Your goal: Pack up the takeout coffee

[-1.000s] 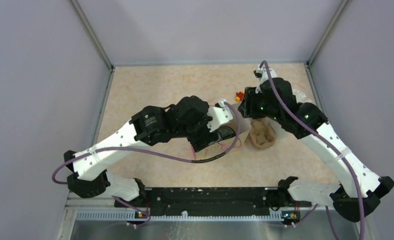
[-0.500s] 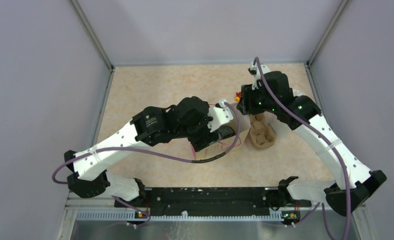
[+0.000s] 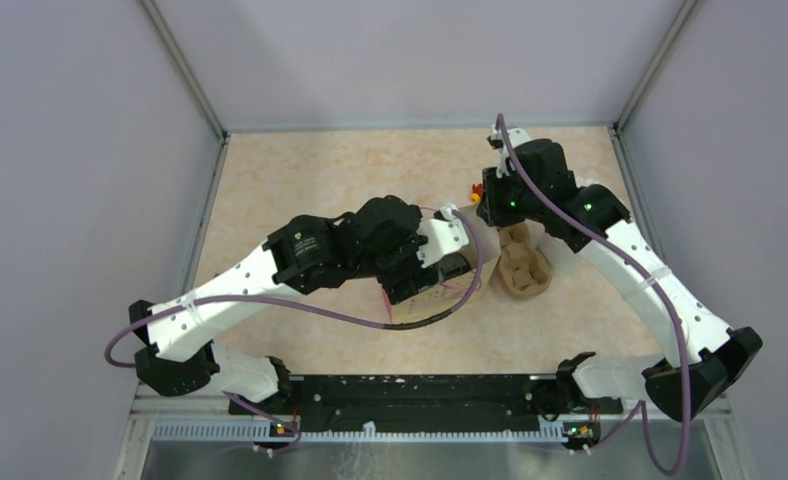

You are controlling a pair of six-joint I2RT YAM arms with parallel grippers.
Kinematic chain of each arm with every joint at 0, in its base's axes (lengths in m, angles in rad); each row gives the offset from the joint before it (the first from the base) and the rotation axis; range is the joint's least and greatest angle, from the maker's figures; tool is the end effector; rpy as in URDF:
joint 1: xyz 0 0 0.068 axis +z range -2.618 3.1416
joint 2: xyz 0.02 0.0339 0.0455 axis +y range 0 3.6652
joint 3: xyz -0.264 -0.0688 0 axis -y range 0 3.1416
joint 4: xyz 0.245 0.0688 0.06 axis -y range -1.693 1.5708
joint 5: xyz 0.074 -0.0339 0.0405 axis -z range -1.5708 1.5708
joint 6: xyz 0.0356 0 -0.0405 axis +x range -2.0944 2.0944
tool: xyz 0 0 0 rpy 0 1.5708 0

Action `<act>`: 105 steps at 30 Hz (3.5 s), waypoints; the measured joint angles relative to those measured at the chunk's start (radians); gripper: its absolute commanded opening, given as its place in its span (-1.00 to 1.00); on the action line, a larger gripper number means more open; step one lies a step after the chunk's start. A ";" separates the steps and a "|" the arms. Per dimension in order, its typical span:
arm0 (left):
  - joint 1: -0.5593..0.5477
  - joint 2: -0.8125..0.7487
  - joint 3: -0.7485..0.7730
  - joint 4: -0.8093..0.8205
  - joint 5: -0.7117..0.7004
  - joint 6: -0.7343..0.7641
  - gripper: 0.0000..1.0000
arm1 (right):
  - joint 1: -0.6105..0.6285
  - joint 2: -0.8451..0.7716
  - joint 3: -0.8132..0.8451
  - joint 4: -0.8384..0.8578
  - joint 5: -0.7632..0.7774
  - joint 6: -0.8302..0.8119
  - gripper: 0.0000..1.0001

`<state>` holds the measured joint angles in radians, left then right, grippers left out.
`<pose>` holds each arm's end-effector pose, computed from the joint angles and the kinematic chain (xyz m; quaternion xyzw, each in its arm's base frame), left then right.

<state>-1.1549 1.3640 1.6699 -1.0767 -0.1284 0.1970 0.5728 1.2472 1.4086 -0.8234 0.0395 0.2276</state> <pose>0.1091 -0.2358 0.4267 0.5556 0.7327 -0.1266 0.3721 0.2148 0.1368 0.3950 -0.1457 0.8865 0.1546 0.4111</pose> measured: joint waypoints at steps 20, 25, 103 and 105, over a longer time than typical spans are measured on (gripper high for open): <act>0.000 -0.009 0.072 -0.051 -0.095 0.071 0.34 | 0.213 -0.143 -0.159 0.165 0.126 0.084 -1.00; 0.000 -0.009 0.114 -0.072 -0.110 0.092 0.34 | 0.259 -0.186 -0.204 0.195 0.175 0.090 -0.89; 0.026 -0.037 -0.027 -0.087 0.056 0.093 0.23 | 0.183 -0.275 -0.349 0.370 0.042 -0.048 -1.00; 0.013 -0.037 -0.040 -0.084 0.057 0.087 0.23 | 0.198 -0.312 -0.380 0.382 0.041 -0.034 -1.00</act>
<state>-1.1423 1.3266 1.6299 -1.1606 -0.0715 0.2836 0.7712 0.9348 1.0286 -0.4412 0.0803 0.1940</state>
